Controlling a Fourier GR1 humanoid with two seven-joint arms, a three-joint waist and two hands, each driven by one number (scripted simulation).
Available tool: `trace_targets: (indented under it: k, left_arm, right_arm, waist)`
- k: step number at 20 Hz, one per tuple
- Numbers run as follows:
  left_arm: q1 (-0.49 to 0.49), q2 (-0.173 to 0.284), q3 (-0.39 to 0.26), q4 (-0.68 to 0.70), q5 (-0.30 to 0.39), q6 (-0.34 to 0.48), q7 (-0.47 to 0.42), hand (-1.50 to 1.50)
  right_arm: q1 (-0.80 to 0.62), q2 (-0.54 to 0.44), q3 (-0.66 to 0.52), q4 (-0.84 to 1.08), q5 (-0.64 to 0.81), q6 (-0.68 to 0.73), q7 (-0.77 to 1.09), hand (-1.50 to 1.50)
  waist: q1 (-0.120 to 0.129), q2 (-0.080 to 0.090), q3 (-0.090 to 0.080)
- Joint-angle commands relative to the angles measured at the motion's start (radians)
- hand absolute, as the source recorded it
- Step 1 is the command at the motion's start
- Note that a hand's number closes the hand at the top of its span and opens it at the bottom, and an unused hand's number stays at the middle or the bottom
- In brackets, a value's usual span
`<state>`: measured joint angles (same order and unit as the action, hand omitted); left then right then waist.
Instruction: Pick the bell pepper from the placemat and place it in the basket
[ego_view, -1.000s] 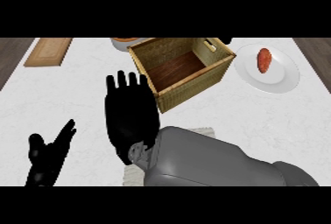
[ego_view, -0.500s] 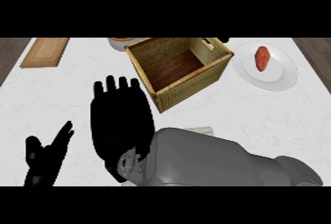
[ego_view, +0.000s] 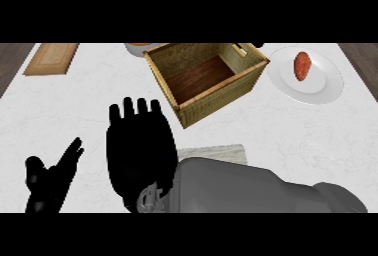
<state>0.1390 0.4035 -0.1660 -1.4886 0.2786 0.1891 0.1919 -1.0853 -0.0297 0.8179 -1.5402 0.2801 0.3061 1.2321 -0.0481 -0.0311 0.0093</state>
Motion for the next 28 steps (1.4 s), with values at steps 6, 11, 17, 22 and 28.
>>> trace_targets:
  k: [6, 11, 17, 22, 28]
  left_arm:
    - [0.034, -0.010, -0.017, 0.050, 0.003, -0.013, 0.054, 0.00]
    - [0.021, -0.038, -0.045, 0.039, -0.033, 0.015, 0.066, 0.00]
    - [0.013, -0.039, -0.028, 0.065, -0.027, -0.015, 0.030, 0.00]
    - [0.013, -0.056, -0.017, 0.111, -0.027, -0.034, -0.020, 0.00]
    - [-0.020, -0.031, 0.000, 0.077, -0.024, -0.031, 0.068, 0.00]
  right_arm:
    - [0.085, 0.028, 0.100, 0.014, 0.058, 0.030, 0.255, -1.50]
    - [0.177, 0.012, 0.119, -0.010, 0.113, 0.002, 0.249, -1.50]
    - [0.296, 0.028, 0.217, -0.015, 0.196, -0.062, 0.249, -1.50]
    - [0.305, 0.028, 0.182, -0.020, 0.238, -0.017, 0.228, -1.50]
    - [0.409, 0.018, 0.215, -0.033, 0.336, -0.053, 0.178, -1.50]
  waist:
    - [0.014, 0.014, -0.012]
    - [0.016, 0.020, -0.010]
    - [0.024, 0.023, -0.011]
    - [0.026, 0.026, -0.012]
    - [0.028, 0.026, -0.010]
